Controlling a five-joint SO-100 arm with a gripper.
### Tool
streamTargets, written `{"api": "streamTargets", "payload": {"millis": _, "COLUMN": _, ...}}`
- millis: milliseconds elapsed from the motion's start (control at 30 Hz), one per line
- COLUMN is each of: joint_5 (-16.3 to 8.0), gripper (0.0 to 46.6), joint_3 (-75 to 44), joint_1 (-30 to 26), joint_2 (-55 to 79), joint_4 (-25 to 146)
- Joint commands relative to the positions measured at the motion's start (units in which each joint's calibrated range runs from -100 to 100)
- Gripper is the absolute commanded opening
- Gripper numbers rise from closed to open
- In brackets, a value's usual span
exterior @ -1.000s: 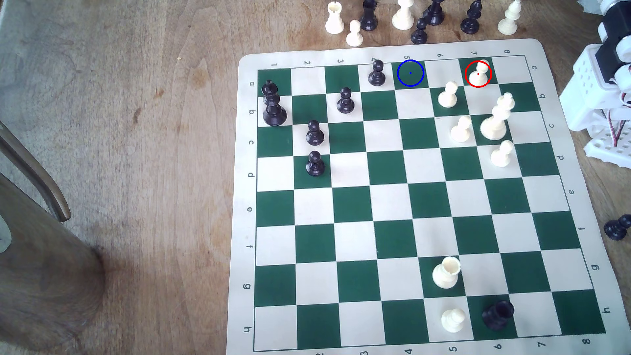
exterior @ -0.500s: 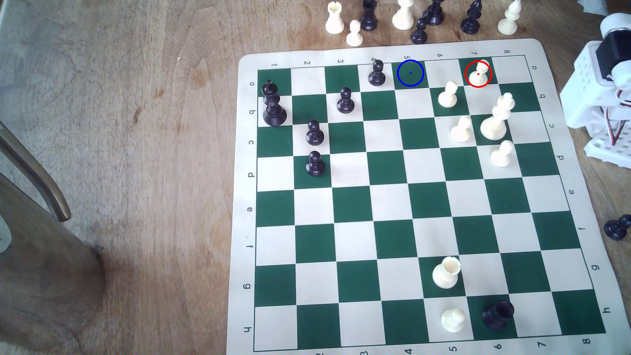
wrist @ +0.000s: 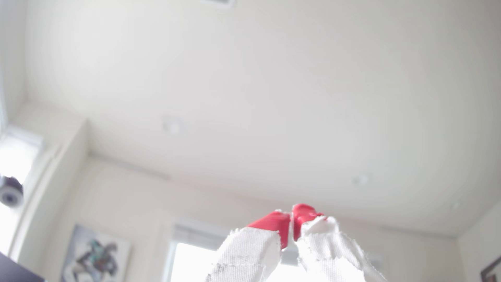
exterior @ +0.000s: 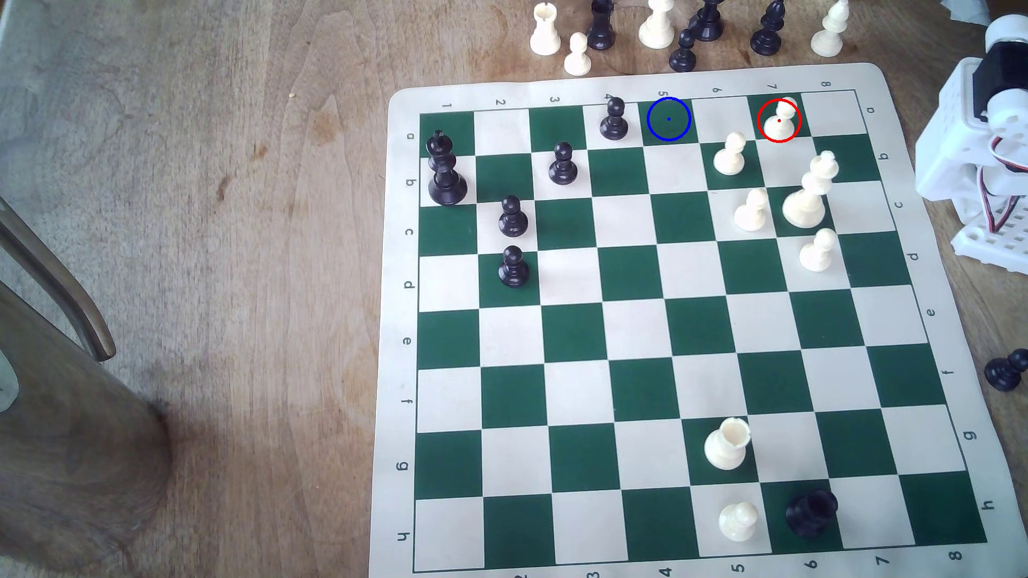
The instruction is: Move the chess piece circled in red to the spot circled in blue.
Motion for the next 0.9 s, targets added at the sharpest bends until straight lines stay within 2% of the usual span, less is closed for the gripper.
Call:
{"api": "streamTargets", "payload": {"millis": 0, "joint_5": -0.20, "gripper": 0.3, "joint_3": -9.02, "joint_1": 8.52, "joint_2": 0.39, "joint_4": 26.87}}
{"api": "streamTargets", "payload": {"millis": 67, "joint_5": -0.34, "gripper": 3.2, "joint_3": -10.29, "joint_1": 11.81, "joint_2": 0.31, "joint_4": 33.34}}
{"api": "streamTargets", "payload": {"millis": 100, "joint_5": -1.22, "gripper": 3.2, "joint_3": -10.66, "joint_1": 12.27, "joint_2": 0.31, "joint_4": 36.04}}
{"api": "streamTargets", "payload": {"millis": 133, "joint_5": -2.98, "gripper": 2.6, "joint_3": -11.02, "joint_1": 14.78, "joint_2": 0.22, "joint_4": 43.82}}
{"api": "streamTargets", "payload": {"millis": 300, "joint_5": -3.37, "gripper": 0.2, "joint_3": -10.11, "joint_1": 16.42, "joint_2": 0.05, "joint_4": 62.58}}
{"api": "streamTargets", "payload": {"millis": 533, "joint_5": -6.25, "gripper": 0.6, "joint_3": -14.01, "joint_1": 13.76, "joint_2": 9.56, "joint_4": 84.94}}
{"api": "streamTargets", "payload": {"millis": 633, "joint_5": -8.69, "gripper": 0.8, "joint_3": -19.00, "joint_1": 8.21, "joint_2": 17.96, "joint_4": 95.67}}
{"api": "streamTargets", "payload": {"millis": 733, "joint_5": -12.60, "gripper": 1.5, "joint_3": -24.35, "joint_1": 4.84, "joint_2": 26.54, "joint_4": 100.17}}
{"api": "streamTargets", "payload": {"millis": 767, "joint_5": -13.19, "gripper": 1.8, "joint_3": -24.98, "joint_1": 4.53, "joint_2": 28.66, "joint_4": 101.07}}
{"api": "streamTargets", "payload": {"millis": 833, "joint_5": -14.11, "gripper": 4.5, "joint_3": -25.16, "joint_1": 4.22, "joint_2": 32.90, "joint_4": 102.71}}
{"api": "streamTargets", "payload": {"millis": 867, "joint_5": -14.55, "gripper": 8.7, "joint_3": -24.17, "joint_1": 4.45, "joint_2": 35.96, "joint_4": 102.71}}
